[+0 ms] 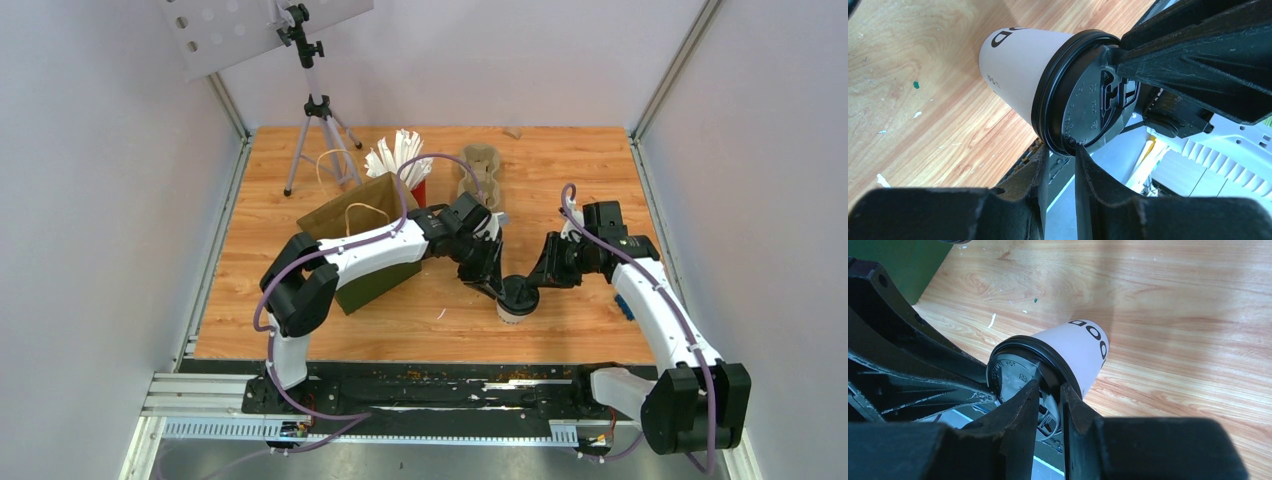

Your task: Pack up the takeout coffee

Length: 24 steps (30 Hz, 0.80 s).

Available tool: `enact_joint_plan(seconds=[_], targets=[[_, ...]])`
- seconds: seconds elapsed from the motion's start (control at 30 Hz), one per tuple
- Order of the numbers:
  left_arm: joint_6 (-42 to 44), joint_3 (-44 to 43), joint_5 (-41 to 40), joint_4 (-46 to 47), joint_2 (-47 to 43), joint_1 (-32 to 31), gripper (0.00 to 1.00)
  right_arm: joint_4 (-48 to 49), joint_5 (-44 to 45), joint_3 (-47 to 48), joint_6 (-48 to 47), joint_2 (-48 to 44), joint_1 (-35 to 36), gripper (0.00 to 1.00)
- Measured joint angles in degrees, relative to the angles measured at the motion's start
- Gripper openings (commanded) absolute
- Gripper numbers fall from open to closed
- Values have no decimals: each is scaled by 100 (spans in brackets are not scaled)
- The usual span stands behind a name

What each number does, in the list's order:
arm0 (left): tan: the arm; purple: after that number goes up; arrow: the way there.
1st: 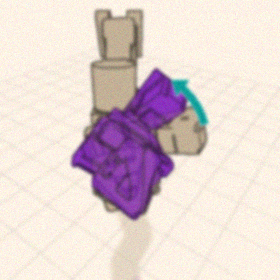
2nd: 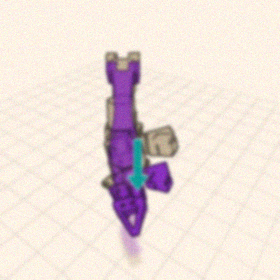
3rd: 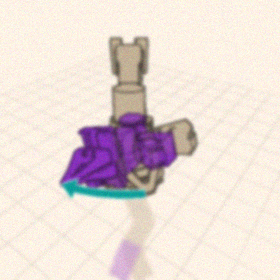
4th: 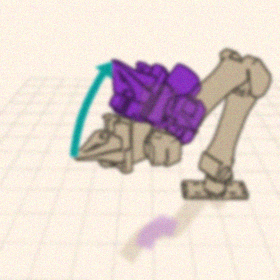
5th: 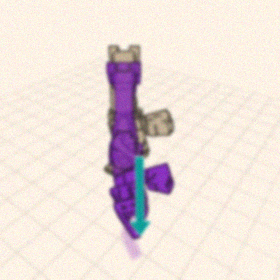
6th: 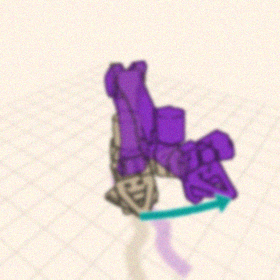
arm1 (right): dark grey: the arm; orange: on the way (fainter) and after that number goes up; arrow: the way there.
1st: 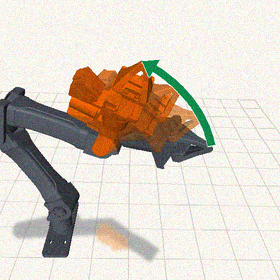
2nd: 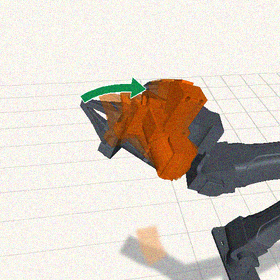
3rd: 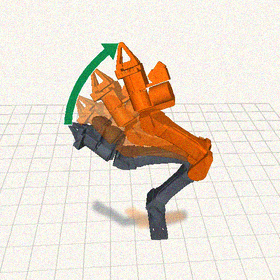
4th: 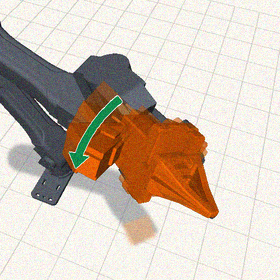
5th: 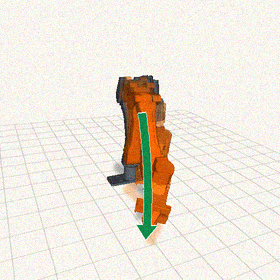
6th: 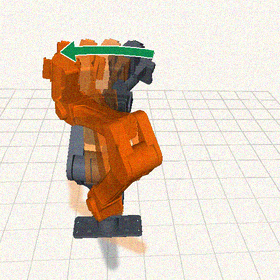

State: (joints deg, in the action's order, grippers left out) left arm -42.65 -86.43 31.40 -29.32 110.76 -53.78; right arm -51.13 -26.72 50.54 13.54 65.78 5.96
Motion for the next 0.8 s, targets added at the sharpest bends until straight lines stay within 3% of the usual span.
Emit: enact_joint_plan(seconds=[0.3,0.4,0.53,0.63,0.8], targets=[[39,315,85,431,-118,31,27,129,22,-133,186,-170,-22,26],[87,192,63,326,-101,42,31,-61,72,63,166,-37,-15,33],[350,-645,-271,-238,175,63,38,-706,334,763,11,435,24,45],[452,-1207,-450,-358,282,83,39,-909,398,1384,-81,610,33,53],[518,-1344,-732,-448,22,105,39,-951,407,1801,-291,538,42,67]])
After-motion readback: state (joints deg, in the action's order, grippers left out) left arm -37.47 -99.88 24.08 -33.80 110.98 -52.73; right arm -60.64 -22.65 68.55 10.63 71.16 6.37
